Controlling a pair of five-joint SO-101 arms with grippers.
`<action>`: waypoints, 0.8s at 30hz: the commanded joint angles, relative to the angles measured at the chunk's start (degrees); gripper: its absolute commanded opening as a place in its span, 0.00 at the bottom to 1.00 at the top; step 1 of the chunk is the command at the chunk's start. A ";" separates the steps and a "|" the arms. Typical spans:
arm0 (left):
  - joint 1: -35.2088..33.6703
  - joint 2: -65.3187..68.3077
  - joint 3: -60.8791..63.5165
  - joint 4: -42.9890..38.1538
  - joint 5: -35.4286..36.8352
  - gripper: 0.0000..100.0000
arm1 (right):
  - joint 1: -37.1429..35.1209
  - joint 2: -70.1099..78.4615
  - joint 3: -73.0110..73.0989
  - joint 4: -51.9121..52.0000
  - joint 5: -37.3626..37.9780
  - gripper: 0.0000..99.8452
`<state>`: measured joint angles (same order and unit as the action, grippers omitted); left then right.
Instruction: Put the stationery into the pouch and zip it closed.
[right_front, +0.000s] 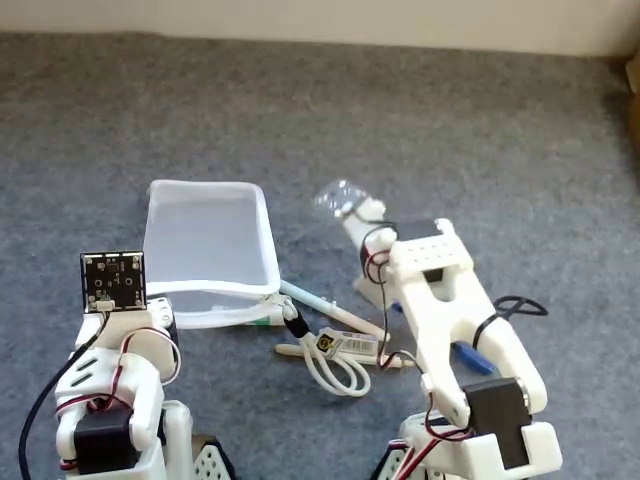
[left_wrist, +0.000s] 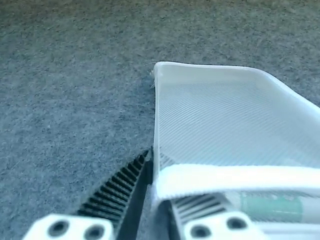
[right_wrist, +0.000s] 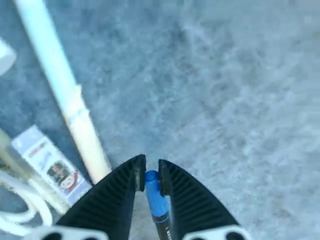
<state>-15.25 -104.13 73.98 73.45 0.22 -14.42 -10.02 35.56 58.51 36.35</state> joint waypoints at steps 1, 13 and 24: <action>-1.01 -0.40 -0.40 -0.26 0.35 0.01 | 1.01 -0.40 -8.66 3.74 -3.52 0.00; -0.57 -0.13 -3.82 0.09 0.44 0.01 | 0.92 -8.92 -24.31 18.59 -7.74 0.00; 4.70 15.08 -16.22 0.18 0.44 0.01 | 0.75 -27.30 -24.22 23.34 -7.74 0.00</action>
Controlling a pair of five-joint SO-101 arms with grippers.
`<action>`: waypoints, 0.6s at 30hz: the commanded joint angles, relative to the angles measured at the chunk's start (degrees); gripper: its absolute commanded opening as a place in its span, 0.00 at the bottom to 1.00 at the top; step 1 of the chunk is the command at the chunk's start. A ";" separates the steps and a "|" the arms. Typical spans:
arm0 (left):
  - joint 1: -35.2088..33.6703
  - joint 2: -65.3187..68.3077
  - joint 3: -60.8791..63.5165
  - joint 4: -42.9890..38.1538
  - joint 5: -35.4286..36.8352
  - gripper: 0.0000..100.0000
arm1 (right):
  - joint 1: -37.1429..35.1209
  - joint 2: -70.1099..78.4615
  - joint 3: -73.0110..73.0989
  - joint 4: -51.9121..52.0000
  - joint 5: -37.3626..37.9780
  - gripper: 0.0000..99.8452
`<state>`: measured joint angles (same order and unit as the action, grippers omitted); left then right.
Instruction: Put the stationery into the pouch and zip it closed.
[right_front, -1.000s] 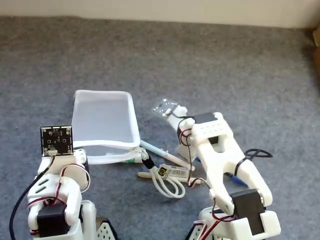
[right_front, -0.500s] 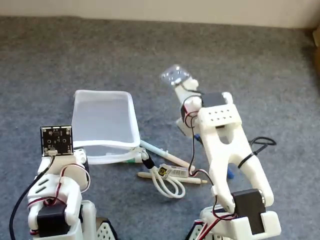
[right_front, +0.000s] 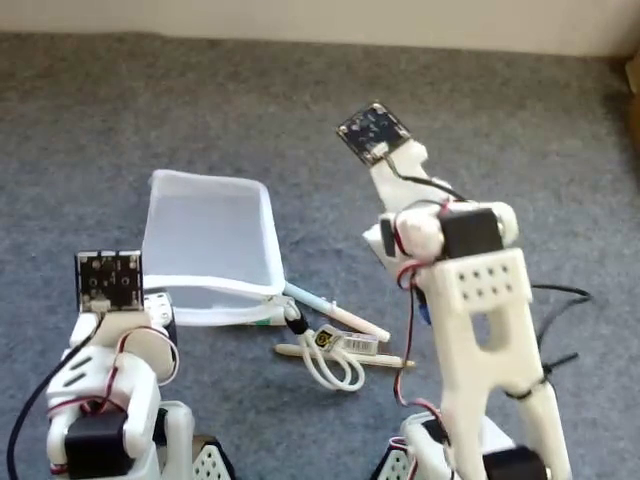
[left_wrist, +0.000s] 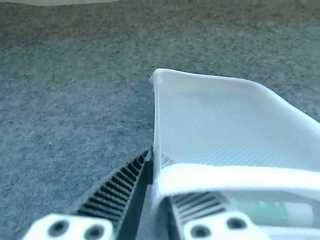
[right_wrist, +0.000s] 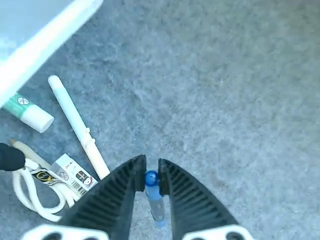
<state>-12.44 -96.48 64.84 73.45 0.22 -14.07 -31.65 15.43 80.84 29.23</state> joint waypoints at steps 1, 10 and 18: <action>2.33 10.51 -9.19 0.18 0.44 0.01 | 0.40 -6.90 -4.26 1.01 -0.79 0.00; 5.76 34.24 -28.26 7.03 0.62 0.01 | 0.31 -15.34 -4.44 1.01 -4.22 0.00; 6.20 49.10 -41.54 12.04 2.29 0.01 | -2.95 -17.71 -8.13 0.57 -9.41 0.00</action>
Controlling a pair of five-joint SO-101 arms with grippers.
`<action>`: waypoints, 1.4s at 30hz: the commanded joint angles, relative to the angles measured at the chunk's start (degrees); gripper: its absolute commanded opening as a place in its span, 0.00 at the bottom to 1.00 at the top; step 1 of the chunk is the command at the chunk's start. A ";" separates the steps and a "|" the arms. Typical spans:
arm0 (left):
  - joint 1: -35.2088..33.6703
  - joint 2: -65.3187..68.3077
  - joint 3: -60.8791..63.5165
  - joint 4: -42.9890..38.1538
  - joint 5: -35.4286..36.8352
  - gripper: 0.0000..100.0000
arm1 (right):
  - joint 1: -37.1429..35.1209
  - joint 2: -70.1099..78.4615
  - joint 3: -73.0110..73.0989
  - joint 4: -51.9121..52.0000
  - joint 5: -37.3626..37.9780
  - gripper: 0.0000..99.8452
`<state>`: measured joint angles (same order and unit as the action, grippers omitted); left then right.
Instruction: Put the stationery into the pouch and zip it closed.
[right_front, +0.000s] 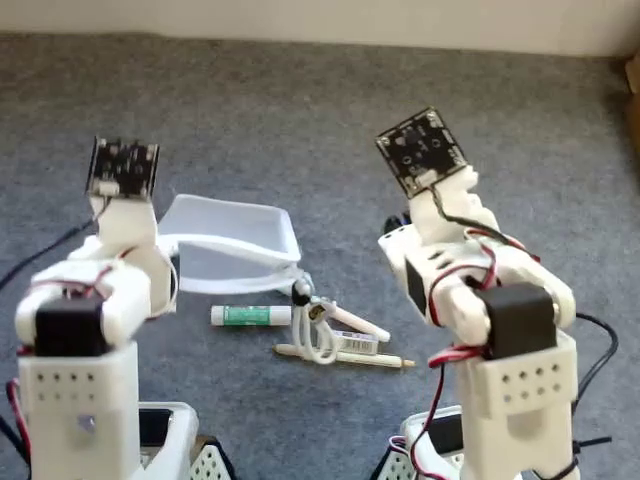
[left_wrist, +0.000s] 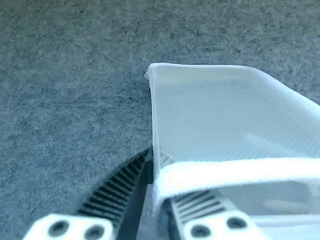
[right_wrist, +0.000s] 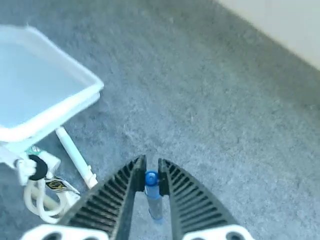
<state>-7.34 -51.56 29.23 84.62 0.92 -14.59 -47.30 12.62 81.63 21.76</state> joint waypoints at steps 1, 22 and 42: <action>1.10 5.67 -6.99 1.05 1.67 0.01 | -3.03 -2.15 -6.29 -0.13 -2.55 0.00; 1.10 23.60 -18.15 0.79 5.80 0.01 | -23.78 -1.71 -25.36 -9.19 -9.32 0.00; 1.10 31.25 -23.08 0.44 6.51 0.01 | -30.55 7.25 -25.63 -23.43 -9.58 0.00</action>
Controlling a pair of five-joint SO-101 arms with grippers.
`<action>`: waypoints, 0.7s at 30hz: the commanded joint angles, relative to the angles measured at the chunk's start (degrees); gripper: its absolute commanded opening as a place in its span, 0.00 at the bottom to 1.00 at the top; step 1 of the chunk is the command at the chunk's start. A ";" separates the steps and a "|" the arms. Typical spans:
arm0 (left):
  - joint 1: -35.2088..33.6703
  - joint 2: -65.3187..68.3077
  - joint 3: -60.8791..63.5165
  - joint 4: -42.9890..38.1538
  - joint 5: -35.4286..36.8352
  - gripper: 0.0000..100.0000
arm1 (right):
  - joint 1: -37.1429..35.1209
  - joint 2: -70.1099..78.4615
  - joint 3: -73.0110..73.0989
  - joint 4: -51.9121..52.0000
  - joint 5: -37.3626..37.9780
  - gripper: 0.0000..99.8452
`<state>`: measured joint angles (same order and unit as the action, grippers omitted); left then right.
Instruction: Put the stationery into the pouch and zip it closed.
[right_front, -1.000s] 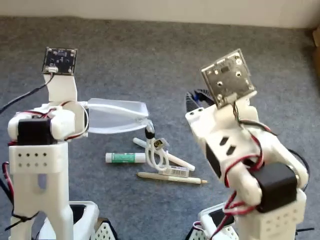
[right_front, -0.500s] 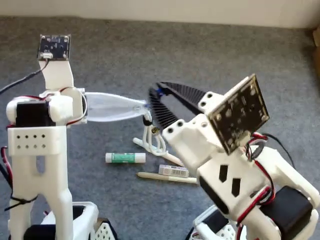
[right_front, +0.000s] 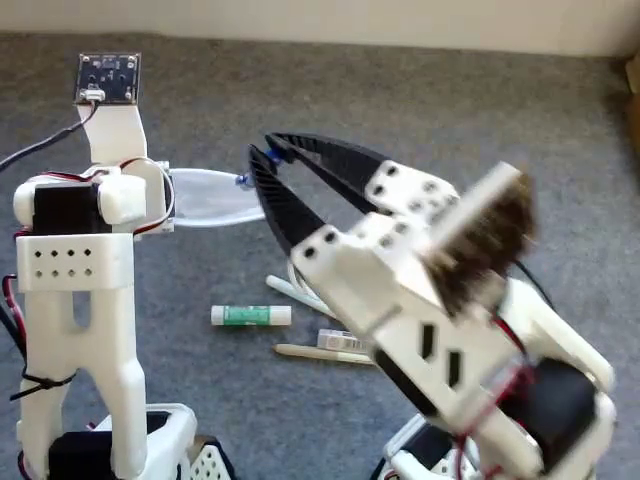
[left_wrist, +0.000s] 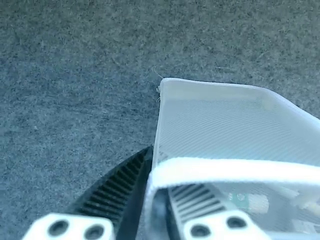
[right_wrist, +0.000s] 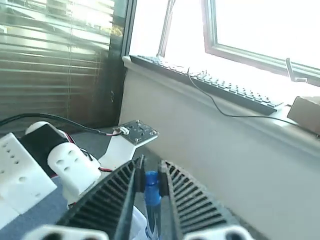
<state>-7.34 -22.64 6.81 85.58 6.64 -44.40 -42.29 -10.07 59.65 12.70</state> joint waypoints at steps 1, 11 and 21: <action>1.10 2.33 -0.66 -0.53 0.79 0.01 | -0.84 2.77 -2.95 -1.45 -0.53 0.00; 1.10 2.33 -0.66 -0.53 0.79 0.01 | -3.30 4.53 -1.63 -1.45 -0.53 0.00; 1.10 2.33 -0.57 -0.26 0.79 0.01 | -3.21 4.44 3.30 -1.45 -0.26 0.00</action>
<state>-7.34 -22.64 6.81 85.58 6.64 -47.12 -37.98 -6.73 59.47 12.70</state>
